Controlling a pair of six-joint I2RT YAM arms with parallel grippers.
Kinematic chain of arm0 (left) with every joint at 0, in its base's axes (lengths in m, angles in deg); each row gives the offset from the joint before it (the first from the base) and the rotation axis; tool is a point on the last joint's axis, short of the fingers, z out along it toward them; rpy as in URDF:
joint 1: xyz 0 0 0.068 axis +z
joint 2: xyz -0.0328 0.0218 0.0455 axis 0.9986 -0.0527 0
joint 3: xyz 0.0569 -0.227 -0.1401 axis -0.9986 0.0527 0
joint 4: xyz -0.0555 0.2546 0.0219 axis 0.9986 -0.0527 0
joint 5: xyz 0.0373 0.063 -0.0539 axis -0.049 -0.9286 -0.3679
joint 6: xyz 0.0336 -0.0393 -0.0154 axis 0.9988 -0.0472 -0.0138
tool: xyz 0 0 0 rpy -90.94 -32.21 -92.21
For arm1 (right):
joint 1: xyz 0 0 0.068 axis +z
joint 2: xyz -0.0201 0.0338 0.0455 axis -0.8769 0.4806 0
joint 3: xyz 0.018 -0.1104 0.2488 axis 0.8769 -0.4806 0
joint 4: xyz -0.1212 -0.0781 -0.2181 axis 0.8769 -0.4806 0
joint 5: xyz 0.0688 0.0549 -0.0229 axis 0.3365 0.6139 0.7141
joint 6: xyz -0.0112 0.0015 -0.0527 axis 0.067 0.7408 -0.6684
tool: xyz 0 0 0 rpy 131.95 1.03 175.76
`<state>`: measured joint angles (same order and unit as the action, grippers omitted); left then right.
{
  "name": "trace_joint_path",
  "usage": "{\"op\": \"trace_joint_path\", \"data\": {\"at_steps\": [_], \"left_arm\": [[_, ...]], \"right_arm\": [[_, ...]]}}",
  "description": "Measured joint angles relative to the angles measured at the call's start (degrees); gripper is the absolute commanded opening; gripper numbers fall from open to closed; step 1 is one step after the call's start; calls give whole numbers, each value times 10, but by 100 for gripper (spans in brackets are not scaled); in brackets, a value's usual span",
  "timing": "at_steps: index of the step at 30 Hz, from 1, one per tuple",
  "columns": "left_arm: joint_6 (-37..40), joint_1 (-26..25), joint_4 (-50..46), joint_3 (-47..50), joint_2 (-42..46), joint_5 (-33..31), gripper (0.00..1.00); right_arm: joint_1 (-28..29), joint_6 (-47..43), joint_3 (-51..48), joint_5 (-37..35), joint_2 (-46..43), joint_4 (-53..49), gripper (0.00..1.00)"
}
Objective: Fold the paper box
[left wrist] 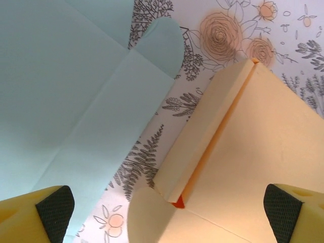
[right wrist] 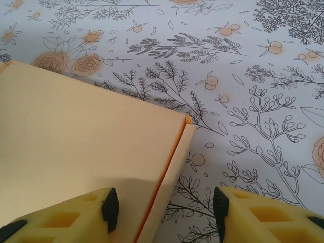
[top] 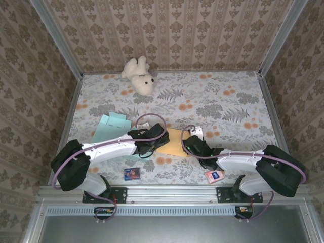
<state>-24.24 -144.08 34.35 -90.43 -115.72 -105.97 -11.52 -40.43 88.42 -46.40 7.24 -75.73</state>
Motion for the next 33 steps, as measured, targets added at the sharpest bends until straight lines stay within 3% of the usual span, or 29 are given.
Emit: {"op": "trace_joint_path", "data": {"at_steps": [11, 33], "left_arm": [[-52, -3, -20, -71, -45, 37, 100], [-111, 22, -26, -70, -66, 88, 100]], "right_arm": [[0, 0, -14, 10, -6, 14, 55], [0, 3, -26, 18, -1, 47, 55]]}}
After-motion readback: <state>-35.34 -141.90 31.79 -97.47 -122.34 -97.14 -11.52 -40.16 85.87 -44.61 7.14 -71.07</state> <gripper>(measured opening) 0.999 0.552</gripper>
